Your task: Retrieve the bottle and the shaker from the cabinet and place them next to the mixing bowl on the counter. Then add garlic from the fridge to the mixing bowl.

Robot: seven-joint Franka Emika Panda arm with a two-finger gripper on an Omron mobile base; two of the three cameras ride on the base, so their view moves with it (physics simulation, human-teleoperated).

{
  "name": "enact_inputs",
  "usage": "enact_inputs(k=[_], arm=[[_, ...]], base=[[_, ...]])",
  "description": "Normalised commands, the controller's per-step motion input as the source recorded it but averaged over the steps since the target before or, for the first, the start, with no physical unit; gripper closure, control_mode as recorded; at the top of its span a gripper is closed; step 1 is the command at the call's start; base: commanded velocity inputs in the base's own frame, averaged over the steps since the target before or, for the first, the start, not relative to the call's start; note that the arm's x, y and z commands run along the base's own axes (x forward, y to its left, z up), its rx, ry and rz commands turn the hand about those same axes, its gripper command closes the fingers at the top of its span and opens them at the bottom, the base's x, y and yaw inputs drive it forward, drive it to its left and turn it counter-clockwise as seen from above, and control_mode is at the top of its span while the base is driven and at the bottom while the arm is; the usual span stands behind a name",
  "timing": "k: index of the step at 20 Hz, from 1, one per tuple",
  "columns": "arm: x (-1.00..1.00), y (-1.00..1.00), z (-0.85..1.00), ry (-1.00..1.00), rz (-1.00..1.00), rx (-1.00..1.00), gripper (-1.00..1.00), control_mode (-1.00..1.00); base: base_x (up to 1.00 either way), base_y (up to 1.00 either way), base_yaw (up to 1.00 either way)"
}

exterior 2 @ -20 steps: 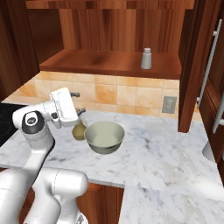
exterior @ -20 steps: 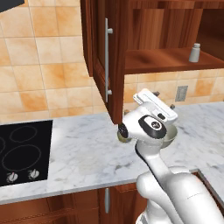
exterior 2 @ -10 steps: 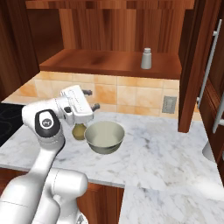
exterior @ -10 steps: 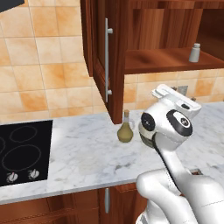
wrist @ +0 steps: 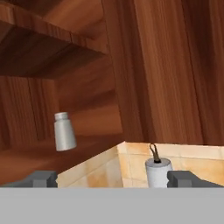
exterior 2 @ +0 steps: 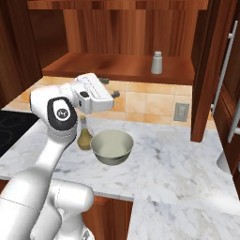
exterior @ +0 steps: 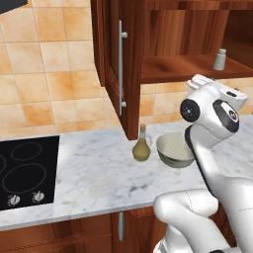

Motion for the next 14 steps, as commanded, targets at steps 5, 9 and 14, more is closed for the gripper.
enact_inputs(k=[5, 9, 14], arm=[[0.18, -0.19, 0.53, 0.23, 0.02, 0.13, -1.0, -1.0], [0.21, -0.13, 0.56, 0.14, 0.08, 0.01, -1.0, -1.0], [0.17, -0.15, 0.28, 0.21, 0.09, 0.0, -1.0, -1.0]], base=[[0.0, 0.0, 0.0], [0.0, 0.0, 0.0], [0.0, 0.0, 0.0]])
